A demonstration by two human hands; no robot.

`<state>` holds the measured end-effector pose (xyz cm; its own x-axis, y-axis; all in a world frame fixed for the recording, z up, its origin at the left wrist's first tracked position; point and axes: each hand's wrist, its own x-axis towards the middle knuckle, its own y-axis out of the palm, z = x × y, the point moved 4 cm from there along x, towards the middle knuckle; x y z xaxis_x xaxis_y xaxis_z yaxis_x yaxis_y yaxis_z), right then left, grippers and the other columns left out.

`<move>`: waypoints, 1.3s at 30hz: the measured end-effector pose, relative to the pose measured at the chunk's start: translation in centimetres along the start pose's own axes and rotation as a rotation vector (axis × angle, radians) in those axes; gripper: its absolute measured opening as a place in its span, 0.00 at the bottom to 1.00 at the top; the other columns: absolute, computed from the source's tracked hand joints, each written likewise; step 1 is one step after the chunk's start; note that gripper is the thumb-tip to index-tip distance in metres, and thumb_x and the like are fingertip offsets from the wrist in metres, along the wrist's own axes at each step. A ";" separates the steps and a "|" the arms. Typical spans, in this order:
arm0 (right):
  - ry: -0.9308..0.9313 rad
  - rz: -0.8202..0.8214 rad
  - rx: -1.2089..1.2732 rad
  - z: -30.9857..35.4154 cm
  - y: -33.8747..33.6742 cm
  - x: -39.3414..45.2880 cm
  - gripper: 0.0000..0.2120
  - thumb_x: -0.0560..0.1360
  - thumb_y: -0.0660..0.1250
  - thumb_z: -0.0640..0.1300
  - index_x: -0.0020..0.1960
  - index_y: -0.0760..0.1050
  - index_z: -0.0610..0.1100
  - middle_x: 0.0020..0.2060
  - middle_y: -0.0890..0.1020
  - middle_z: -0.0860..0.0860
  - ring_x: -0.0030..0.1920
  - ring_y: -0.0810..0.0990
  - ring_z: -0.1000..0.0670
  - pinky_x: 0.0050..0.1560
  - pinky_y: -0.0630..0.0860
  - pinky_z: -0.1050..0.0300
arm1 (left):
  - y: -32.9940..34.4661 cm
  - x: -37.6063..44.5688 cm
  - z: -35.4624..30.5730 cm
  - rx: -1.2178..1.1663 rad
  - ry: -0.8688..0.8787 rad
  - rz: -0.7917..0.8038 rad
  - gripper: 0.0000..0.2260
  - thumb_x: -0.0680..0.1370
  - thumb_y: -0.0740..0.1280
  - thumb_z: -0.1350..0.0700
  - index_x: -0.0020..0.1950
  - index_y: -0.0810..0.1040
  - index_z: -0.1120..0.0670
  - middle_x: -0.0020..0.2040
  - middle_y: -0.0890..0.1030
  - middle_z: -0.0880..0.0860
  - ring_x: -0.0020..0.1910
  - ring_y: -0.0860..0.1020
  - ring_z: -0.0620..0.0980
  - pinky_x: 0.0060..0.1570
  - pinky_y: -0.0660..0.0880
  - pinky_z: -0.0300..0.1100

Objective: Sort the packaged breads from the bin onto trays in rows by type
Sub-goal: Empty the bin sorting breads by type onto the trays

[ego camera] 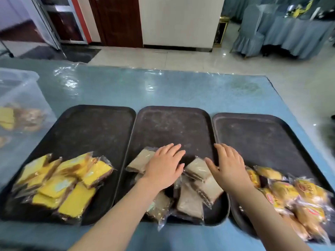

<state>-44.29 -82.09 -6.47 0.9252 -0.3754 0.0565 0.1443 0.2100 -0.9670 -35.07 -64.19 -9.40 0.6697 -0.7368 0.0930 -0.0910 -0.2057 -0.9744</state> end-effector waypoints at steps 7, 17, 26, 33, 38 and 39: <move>-0.049 -0.032 0.016 18.5 4.1 -1.5 0.28 0.77 0.61 0.59 0.71 0.67 0.44 0.69 0.71 0.46 0.71 0.65 0.43 0.71 0.60 0.46 | -5.7 -10.4 16.0 0.051 -0.034 -0.022 0.21 0.78 0.57 0.45 0.70 0.73 0.49 0.71 0.73 0.50 0.71 0.69 0.52 0.68 0.66 0.49; -0.200 0.068 0.080 37.1 3.8 -0.7 0.26 0.78 0.61 0.57 0.73 0.63 0.49 0.70 0.69 0.53 0.72 0.64 0.50 0.70 0.61 0.54 | -17.0 -17.7 30.6 0.006 -0.128 -0.200 0.17 0.78 0.63 0.52 0.67 0.76 0.49 0.65 0.77 0.47 0.67 0.72 0.47 0.67 0.69 0.45; -0.322 0.099 0.047 44.4 3.6 4.4 0.26 0.79 0.58 0.58 0.74 0.60 0.51 0.70 0.67 0.55 0.71 0.63 0.52 0.71 0.62 0.55 | -21.3 -17.7 37.2 -0.024 -0.168 -0.176 0.17 0.80 0.60 0.49 0.69 0.72 0.45 0.69 0.72 0.42 0.69 0.67 0.42 0.66 0.66 0.39; -0.451 0.119 0.063 51.9 3.8 7.5 0.25 0.79 0.58 0.59 0.73 0.61 0.52 0.70 0.68 0.55 0.70 0.65 0.53 0.70 0.63 0.56 | -25.2 -19.6 45.0 -0.059 -0.216 -0.226 0.19 0.76 0.55 0.44 0.62 0.78 0.47 0.62 0.77 0.43 0.63 0.73 0.45 0.64 0.71 0.45; -0.505 0.127 0.057 57.8 4.3 8.8 0.25 0.79 0.59 0.58 0.73 0.62 0.51 0.70 0.69 0.55 0.71 0.64 0.53 0.71 0.61 0.56 | -26.9 -20.9 51.6 -0.087 -0.213 -0.205 0.17 0.76 0.58 0.45 0.61 0.78 0.47 0.62 0.77 0.42 0.63 0.72 0.44 0.64 0.70 0.43; -0.512 0.136 0.061 59.3 4.5 8.9 0.25 0.79 0.59 0.57 0.73 0.62 0.51 0.70 0.68 0.55 0.71 0.64 0.53 0.71 0.61 0.56 | -27.1 -21.2 53.2 -0.084 -0.212 -0.175 0.16 0.76 0.59 0.45 0.61 0.78 0.46 0.62 0.77 0.42 0.63 0.72 0.44 0.64 0.70 0.44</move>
<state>-14.60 -30.95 4.44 0.9877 0.1443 0.0601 0.0169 0.2835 -0.9588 -7.57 -8.74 4.13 0.8187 -0.5363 0.2051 -0.0154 -0.3776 -0.9259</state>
